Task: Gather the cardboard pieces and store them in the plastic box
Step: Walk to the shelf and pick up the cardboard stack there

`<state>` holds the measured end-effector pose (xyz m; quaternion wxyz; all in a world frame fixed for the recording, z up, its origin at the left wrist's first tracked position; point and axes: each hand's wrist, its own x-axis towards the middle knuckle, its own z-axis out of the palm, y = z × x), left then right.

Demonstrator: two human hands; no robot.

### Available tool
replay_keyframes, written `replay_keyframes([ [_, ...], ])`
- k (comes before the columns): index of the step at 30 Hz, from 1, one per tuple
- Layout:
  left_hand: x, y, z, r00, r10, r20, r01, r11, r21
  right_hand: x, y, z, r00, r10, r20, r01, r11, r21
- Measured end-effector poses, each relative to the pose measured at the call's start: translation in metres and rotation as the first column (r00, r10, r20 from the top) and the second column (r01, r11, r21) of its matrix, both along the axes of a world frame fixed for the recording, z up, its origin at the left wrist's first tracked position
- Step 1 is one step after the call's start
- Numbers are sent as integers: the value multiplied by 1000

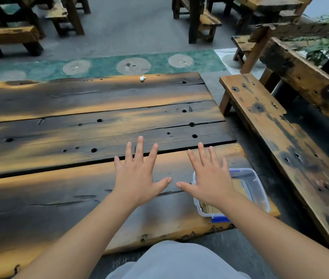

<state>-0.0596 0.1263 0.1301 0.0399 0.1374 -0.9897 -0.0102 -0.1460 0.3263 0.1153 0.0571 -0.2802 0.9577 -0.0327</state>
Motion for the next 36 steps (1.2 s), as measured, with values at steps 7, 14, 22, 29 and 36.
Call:
replay_keyframes([
  [7,-8,7,-1,991,-134,3,134,990,42,17,10,0,991,-129,-37,129,992,2],
  [14,-24,35,-3,952,-307,0,306,949,69,36,38,0,948,-312,-54,313,950,-2],
  [22,-36,95,-4,884,-468,-27,468,882,59,58,96,0,883,-465,-55,466,885,1],
  [29,-48,176,1,810,-586,-19,586,809,38,75,172,-2,797,-604,-27,603,797,-39],
  [36,-53,269,4,702,-712,-6,712,702,3,103,256,-1,686,-727,-7,725,684,-79],
])
